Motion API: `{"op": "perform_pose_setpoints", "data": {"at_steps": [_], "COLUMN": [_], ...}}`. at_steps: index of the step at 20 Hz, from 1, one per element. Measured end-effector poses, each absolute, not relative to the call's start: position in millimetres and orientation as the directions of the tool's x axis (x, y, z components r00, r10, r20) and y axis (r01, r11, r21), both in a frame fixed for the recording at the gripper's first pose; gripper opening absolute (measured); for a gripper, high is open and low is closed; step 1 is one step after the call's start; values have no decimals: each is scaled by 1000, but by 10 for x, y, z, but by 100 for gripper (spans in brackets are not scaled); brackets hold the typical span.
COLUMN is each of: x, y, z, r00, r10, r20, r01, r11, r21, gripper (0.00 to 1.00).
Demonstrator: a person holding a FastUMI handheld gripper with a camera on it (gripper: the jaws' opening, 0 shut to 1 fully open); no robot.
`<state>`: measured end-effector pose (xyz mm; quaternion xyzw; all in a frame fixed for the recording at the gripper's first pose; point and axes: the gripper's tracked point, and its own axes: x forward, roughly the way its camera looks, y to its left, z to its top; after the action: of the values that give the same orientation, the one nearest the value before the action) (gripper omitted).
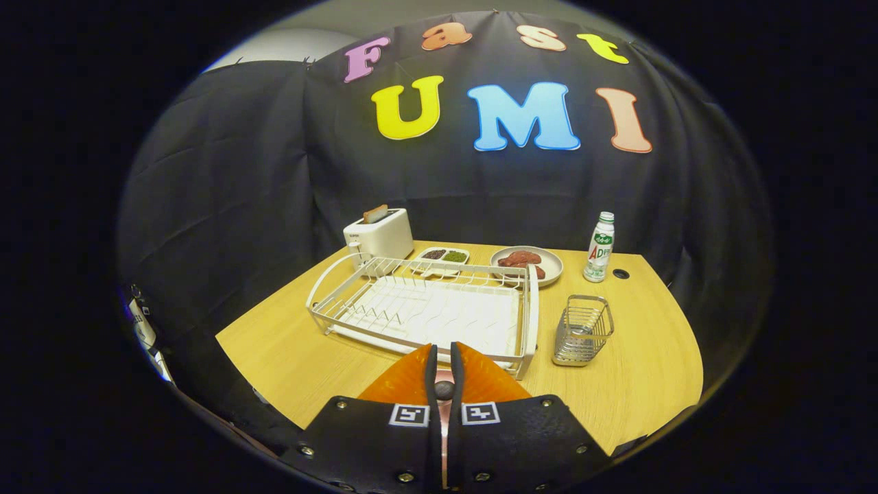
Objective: Take the plate from the dish rack, then take the spoon from the basket and place it into the plate.
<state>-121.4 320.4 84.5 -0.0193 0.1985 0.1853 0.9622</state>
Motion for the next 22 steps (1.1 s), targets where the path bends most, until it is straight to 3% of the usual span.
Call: {"op": "perform_pose_setpoints", "data": {"at_steps": [16,22], "x": [-1175,-1143], "y": [3719,3546], "z": [486,426], "r00": [774,784], "r10": [449,426], "r20": [-446,-452], "r01": [-490,-466], "r11": [872,884], "r21": [27,24], "gripper": [3,13]}}
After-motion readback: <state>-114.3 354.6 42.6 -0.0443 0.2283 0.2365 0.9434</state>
